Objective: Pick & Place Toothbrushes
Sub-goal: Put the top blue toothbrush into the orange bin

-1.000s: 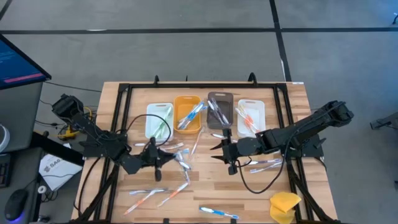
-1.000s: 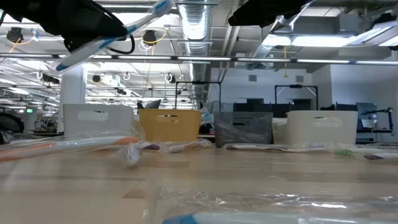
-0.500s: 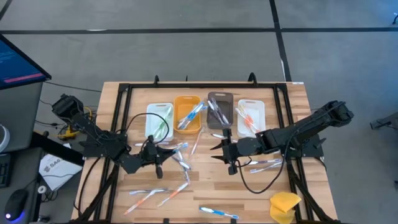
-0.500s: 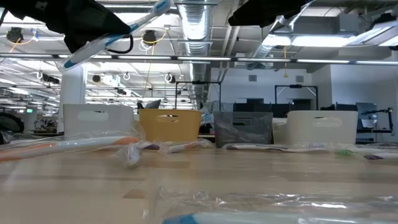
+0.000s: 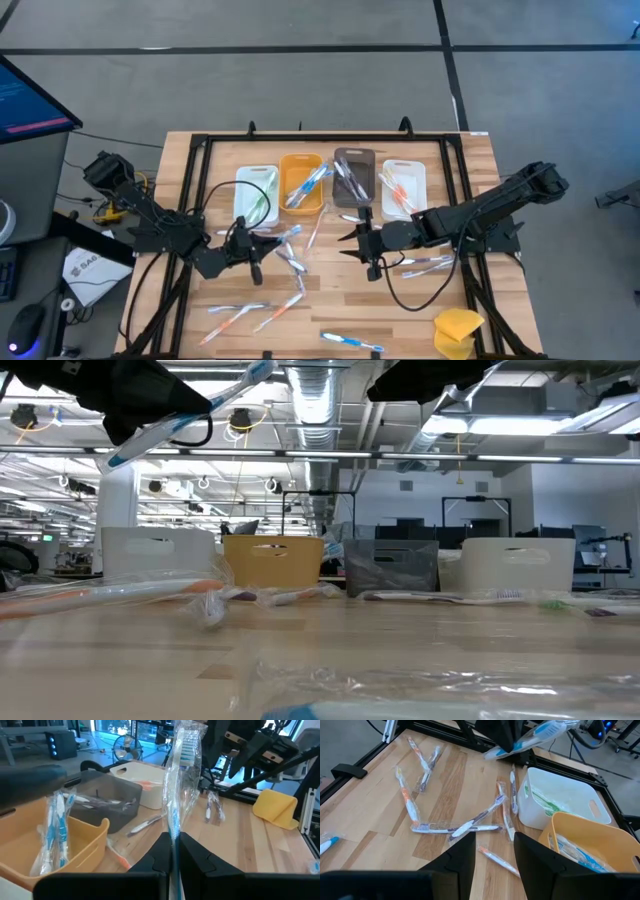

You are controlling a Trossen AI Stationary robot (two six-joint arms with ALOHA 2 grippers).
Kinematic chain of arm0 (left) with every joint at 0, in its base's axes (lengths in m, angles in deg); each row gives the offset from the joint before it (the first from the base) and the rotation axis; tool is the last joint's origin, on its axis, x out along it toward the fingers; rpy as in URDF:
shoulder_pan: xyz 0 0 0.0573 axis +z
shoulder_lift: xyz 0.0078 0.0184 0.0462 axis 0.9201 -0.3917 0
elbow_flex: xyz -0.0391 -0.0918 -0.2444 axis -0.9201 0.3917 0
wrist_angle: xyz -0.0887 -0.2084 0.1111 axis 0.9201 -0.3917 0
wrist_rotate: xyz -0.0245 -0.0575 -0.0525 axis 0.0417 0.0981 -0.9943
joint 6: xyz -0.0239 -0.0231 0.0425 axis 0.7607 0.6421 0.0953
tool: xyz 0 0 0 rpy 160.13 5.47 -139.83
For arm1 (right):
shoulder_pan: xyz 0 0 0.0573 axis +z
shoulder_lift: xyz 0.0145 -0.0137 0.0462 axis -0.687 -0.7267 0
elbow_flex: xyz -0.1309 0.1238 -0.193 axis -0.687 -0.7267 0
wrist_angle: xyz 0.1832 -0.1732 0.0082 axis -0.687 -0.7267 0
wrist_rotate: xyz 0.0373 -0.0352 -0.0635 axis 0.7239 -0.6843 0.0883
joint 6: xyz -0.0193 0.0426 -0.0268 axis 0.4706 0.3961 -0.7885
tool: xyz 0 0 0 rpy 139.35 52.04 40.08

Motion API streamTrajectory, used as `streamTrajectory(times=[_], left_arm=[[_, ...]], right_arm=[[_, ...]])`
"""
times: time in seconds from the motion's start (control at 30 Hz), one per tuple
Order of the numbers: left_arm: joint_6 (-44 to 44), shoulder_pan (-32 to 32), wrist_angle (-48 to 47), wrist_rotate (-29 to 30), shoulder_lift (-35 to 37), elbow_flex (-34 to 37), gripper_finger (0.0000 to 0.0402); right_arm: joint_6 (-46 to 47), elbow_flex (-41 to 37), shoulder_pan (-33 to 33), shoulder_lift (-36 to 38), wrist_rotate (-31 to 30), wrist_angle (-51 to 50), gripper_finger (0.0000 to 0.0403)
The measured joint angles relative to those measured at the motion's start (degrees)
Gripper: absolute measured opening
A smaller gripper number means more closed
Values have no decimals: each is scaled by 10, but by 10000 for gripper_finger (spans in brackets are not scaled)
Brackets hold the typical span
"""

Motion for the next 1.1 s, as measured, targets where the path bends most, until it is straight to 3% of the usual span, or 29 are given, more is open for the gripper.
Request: streamTrajectory(times=[0.73, 1.1], left_arm=[[3, 7, 7, 29, 0, 0, 13], [1, 59, 10, -17, 0, 0, 14]], right_arm=[[0, 0, -1, 0, 0, 0, 128], [0, 0, 0, 0, 0, 0, 128]])
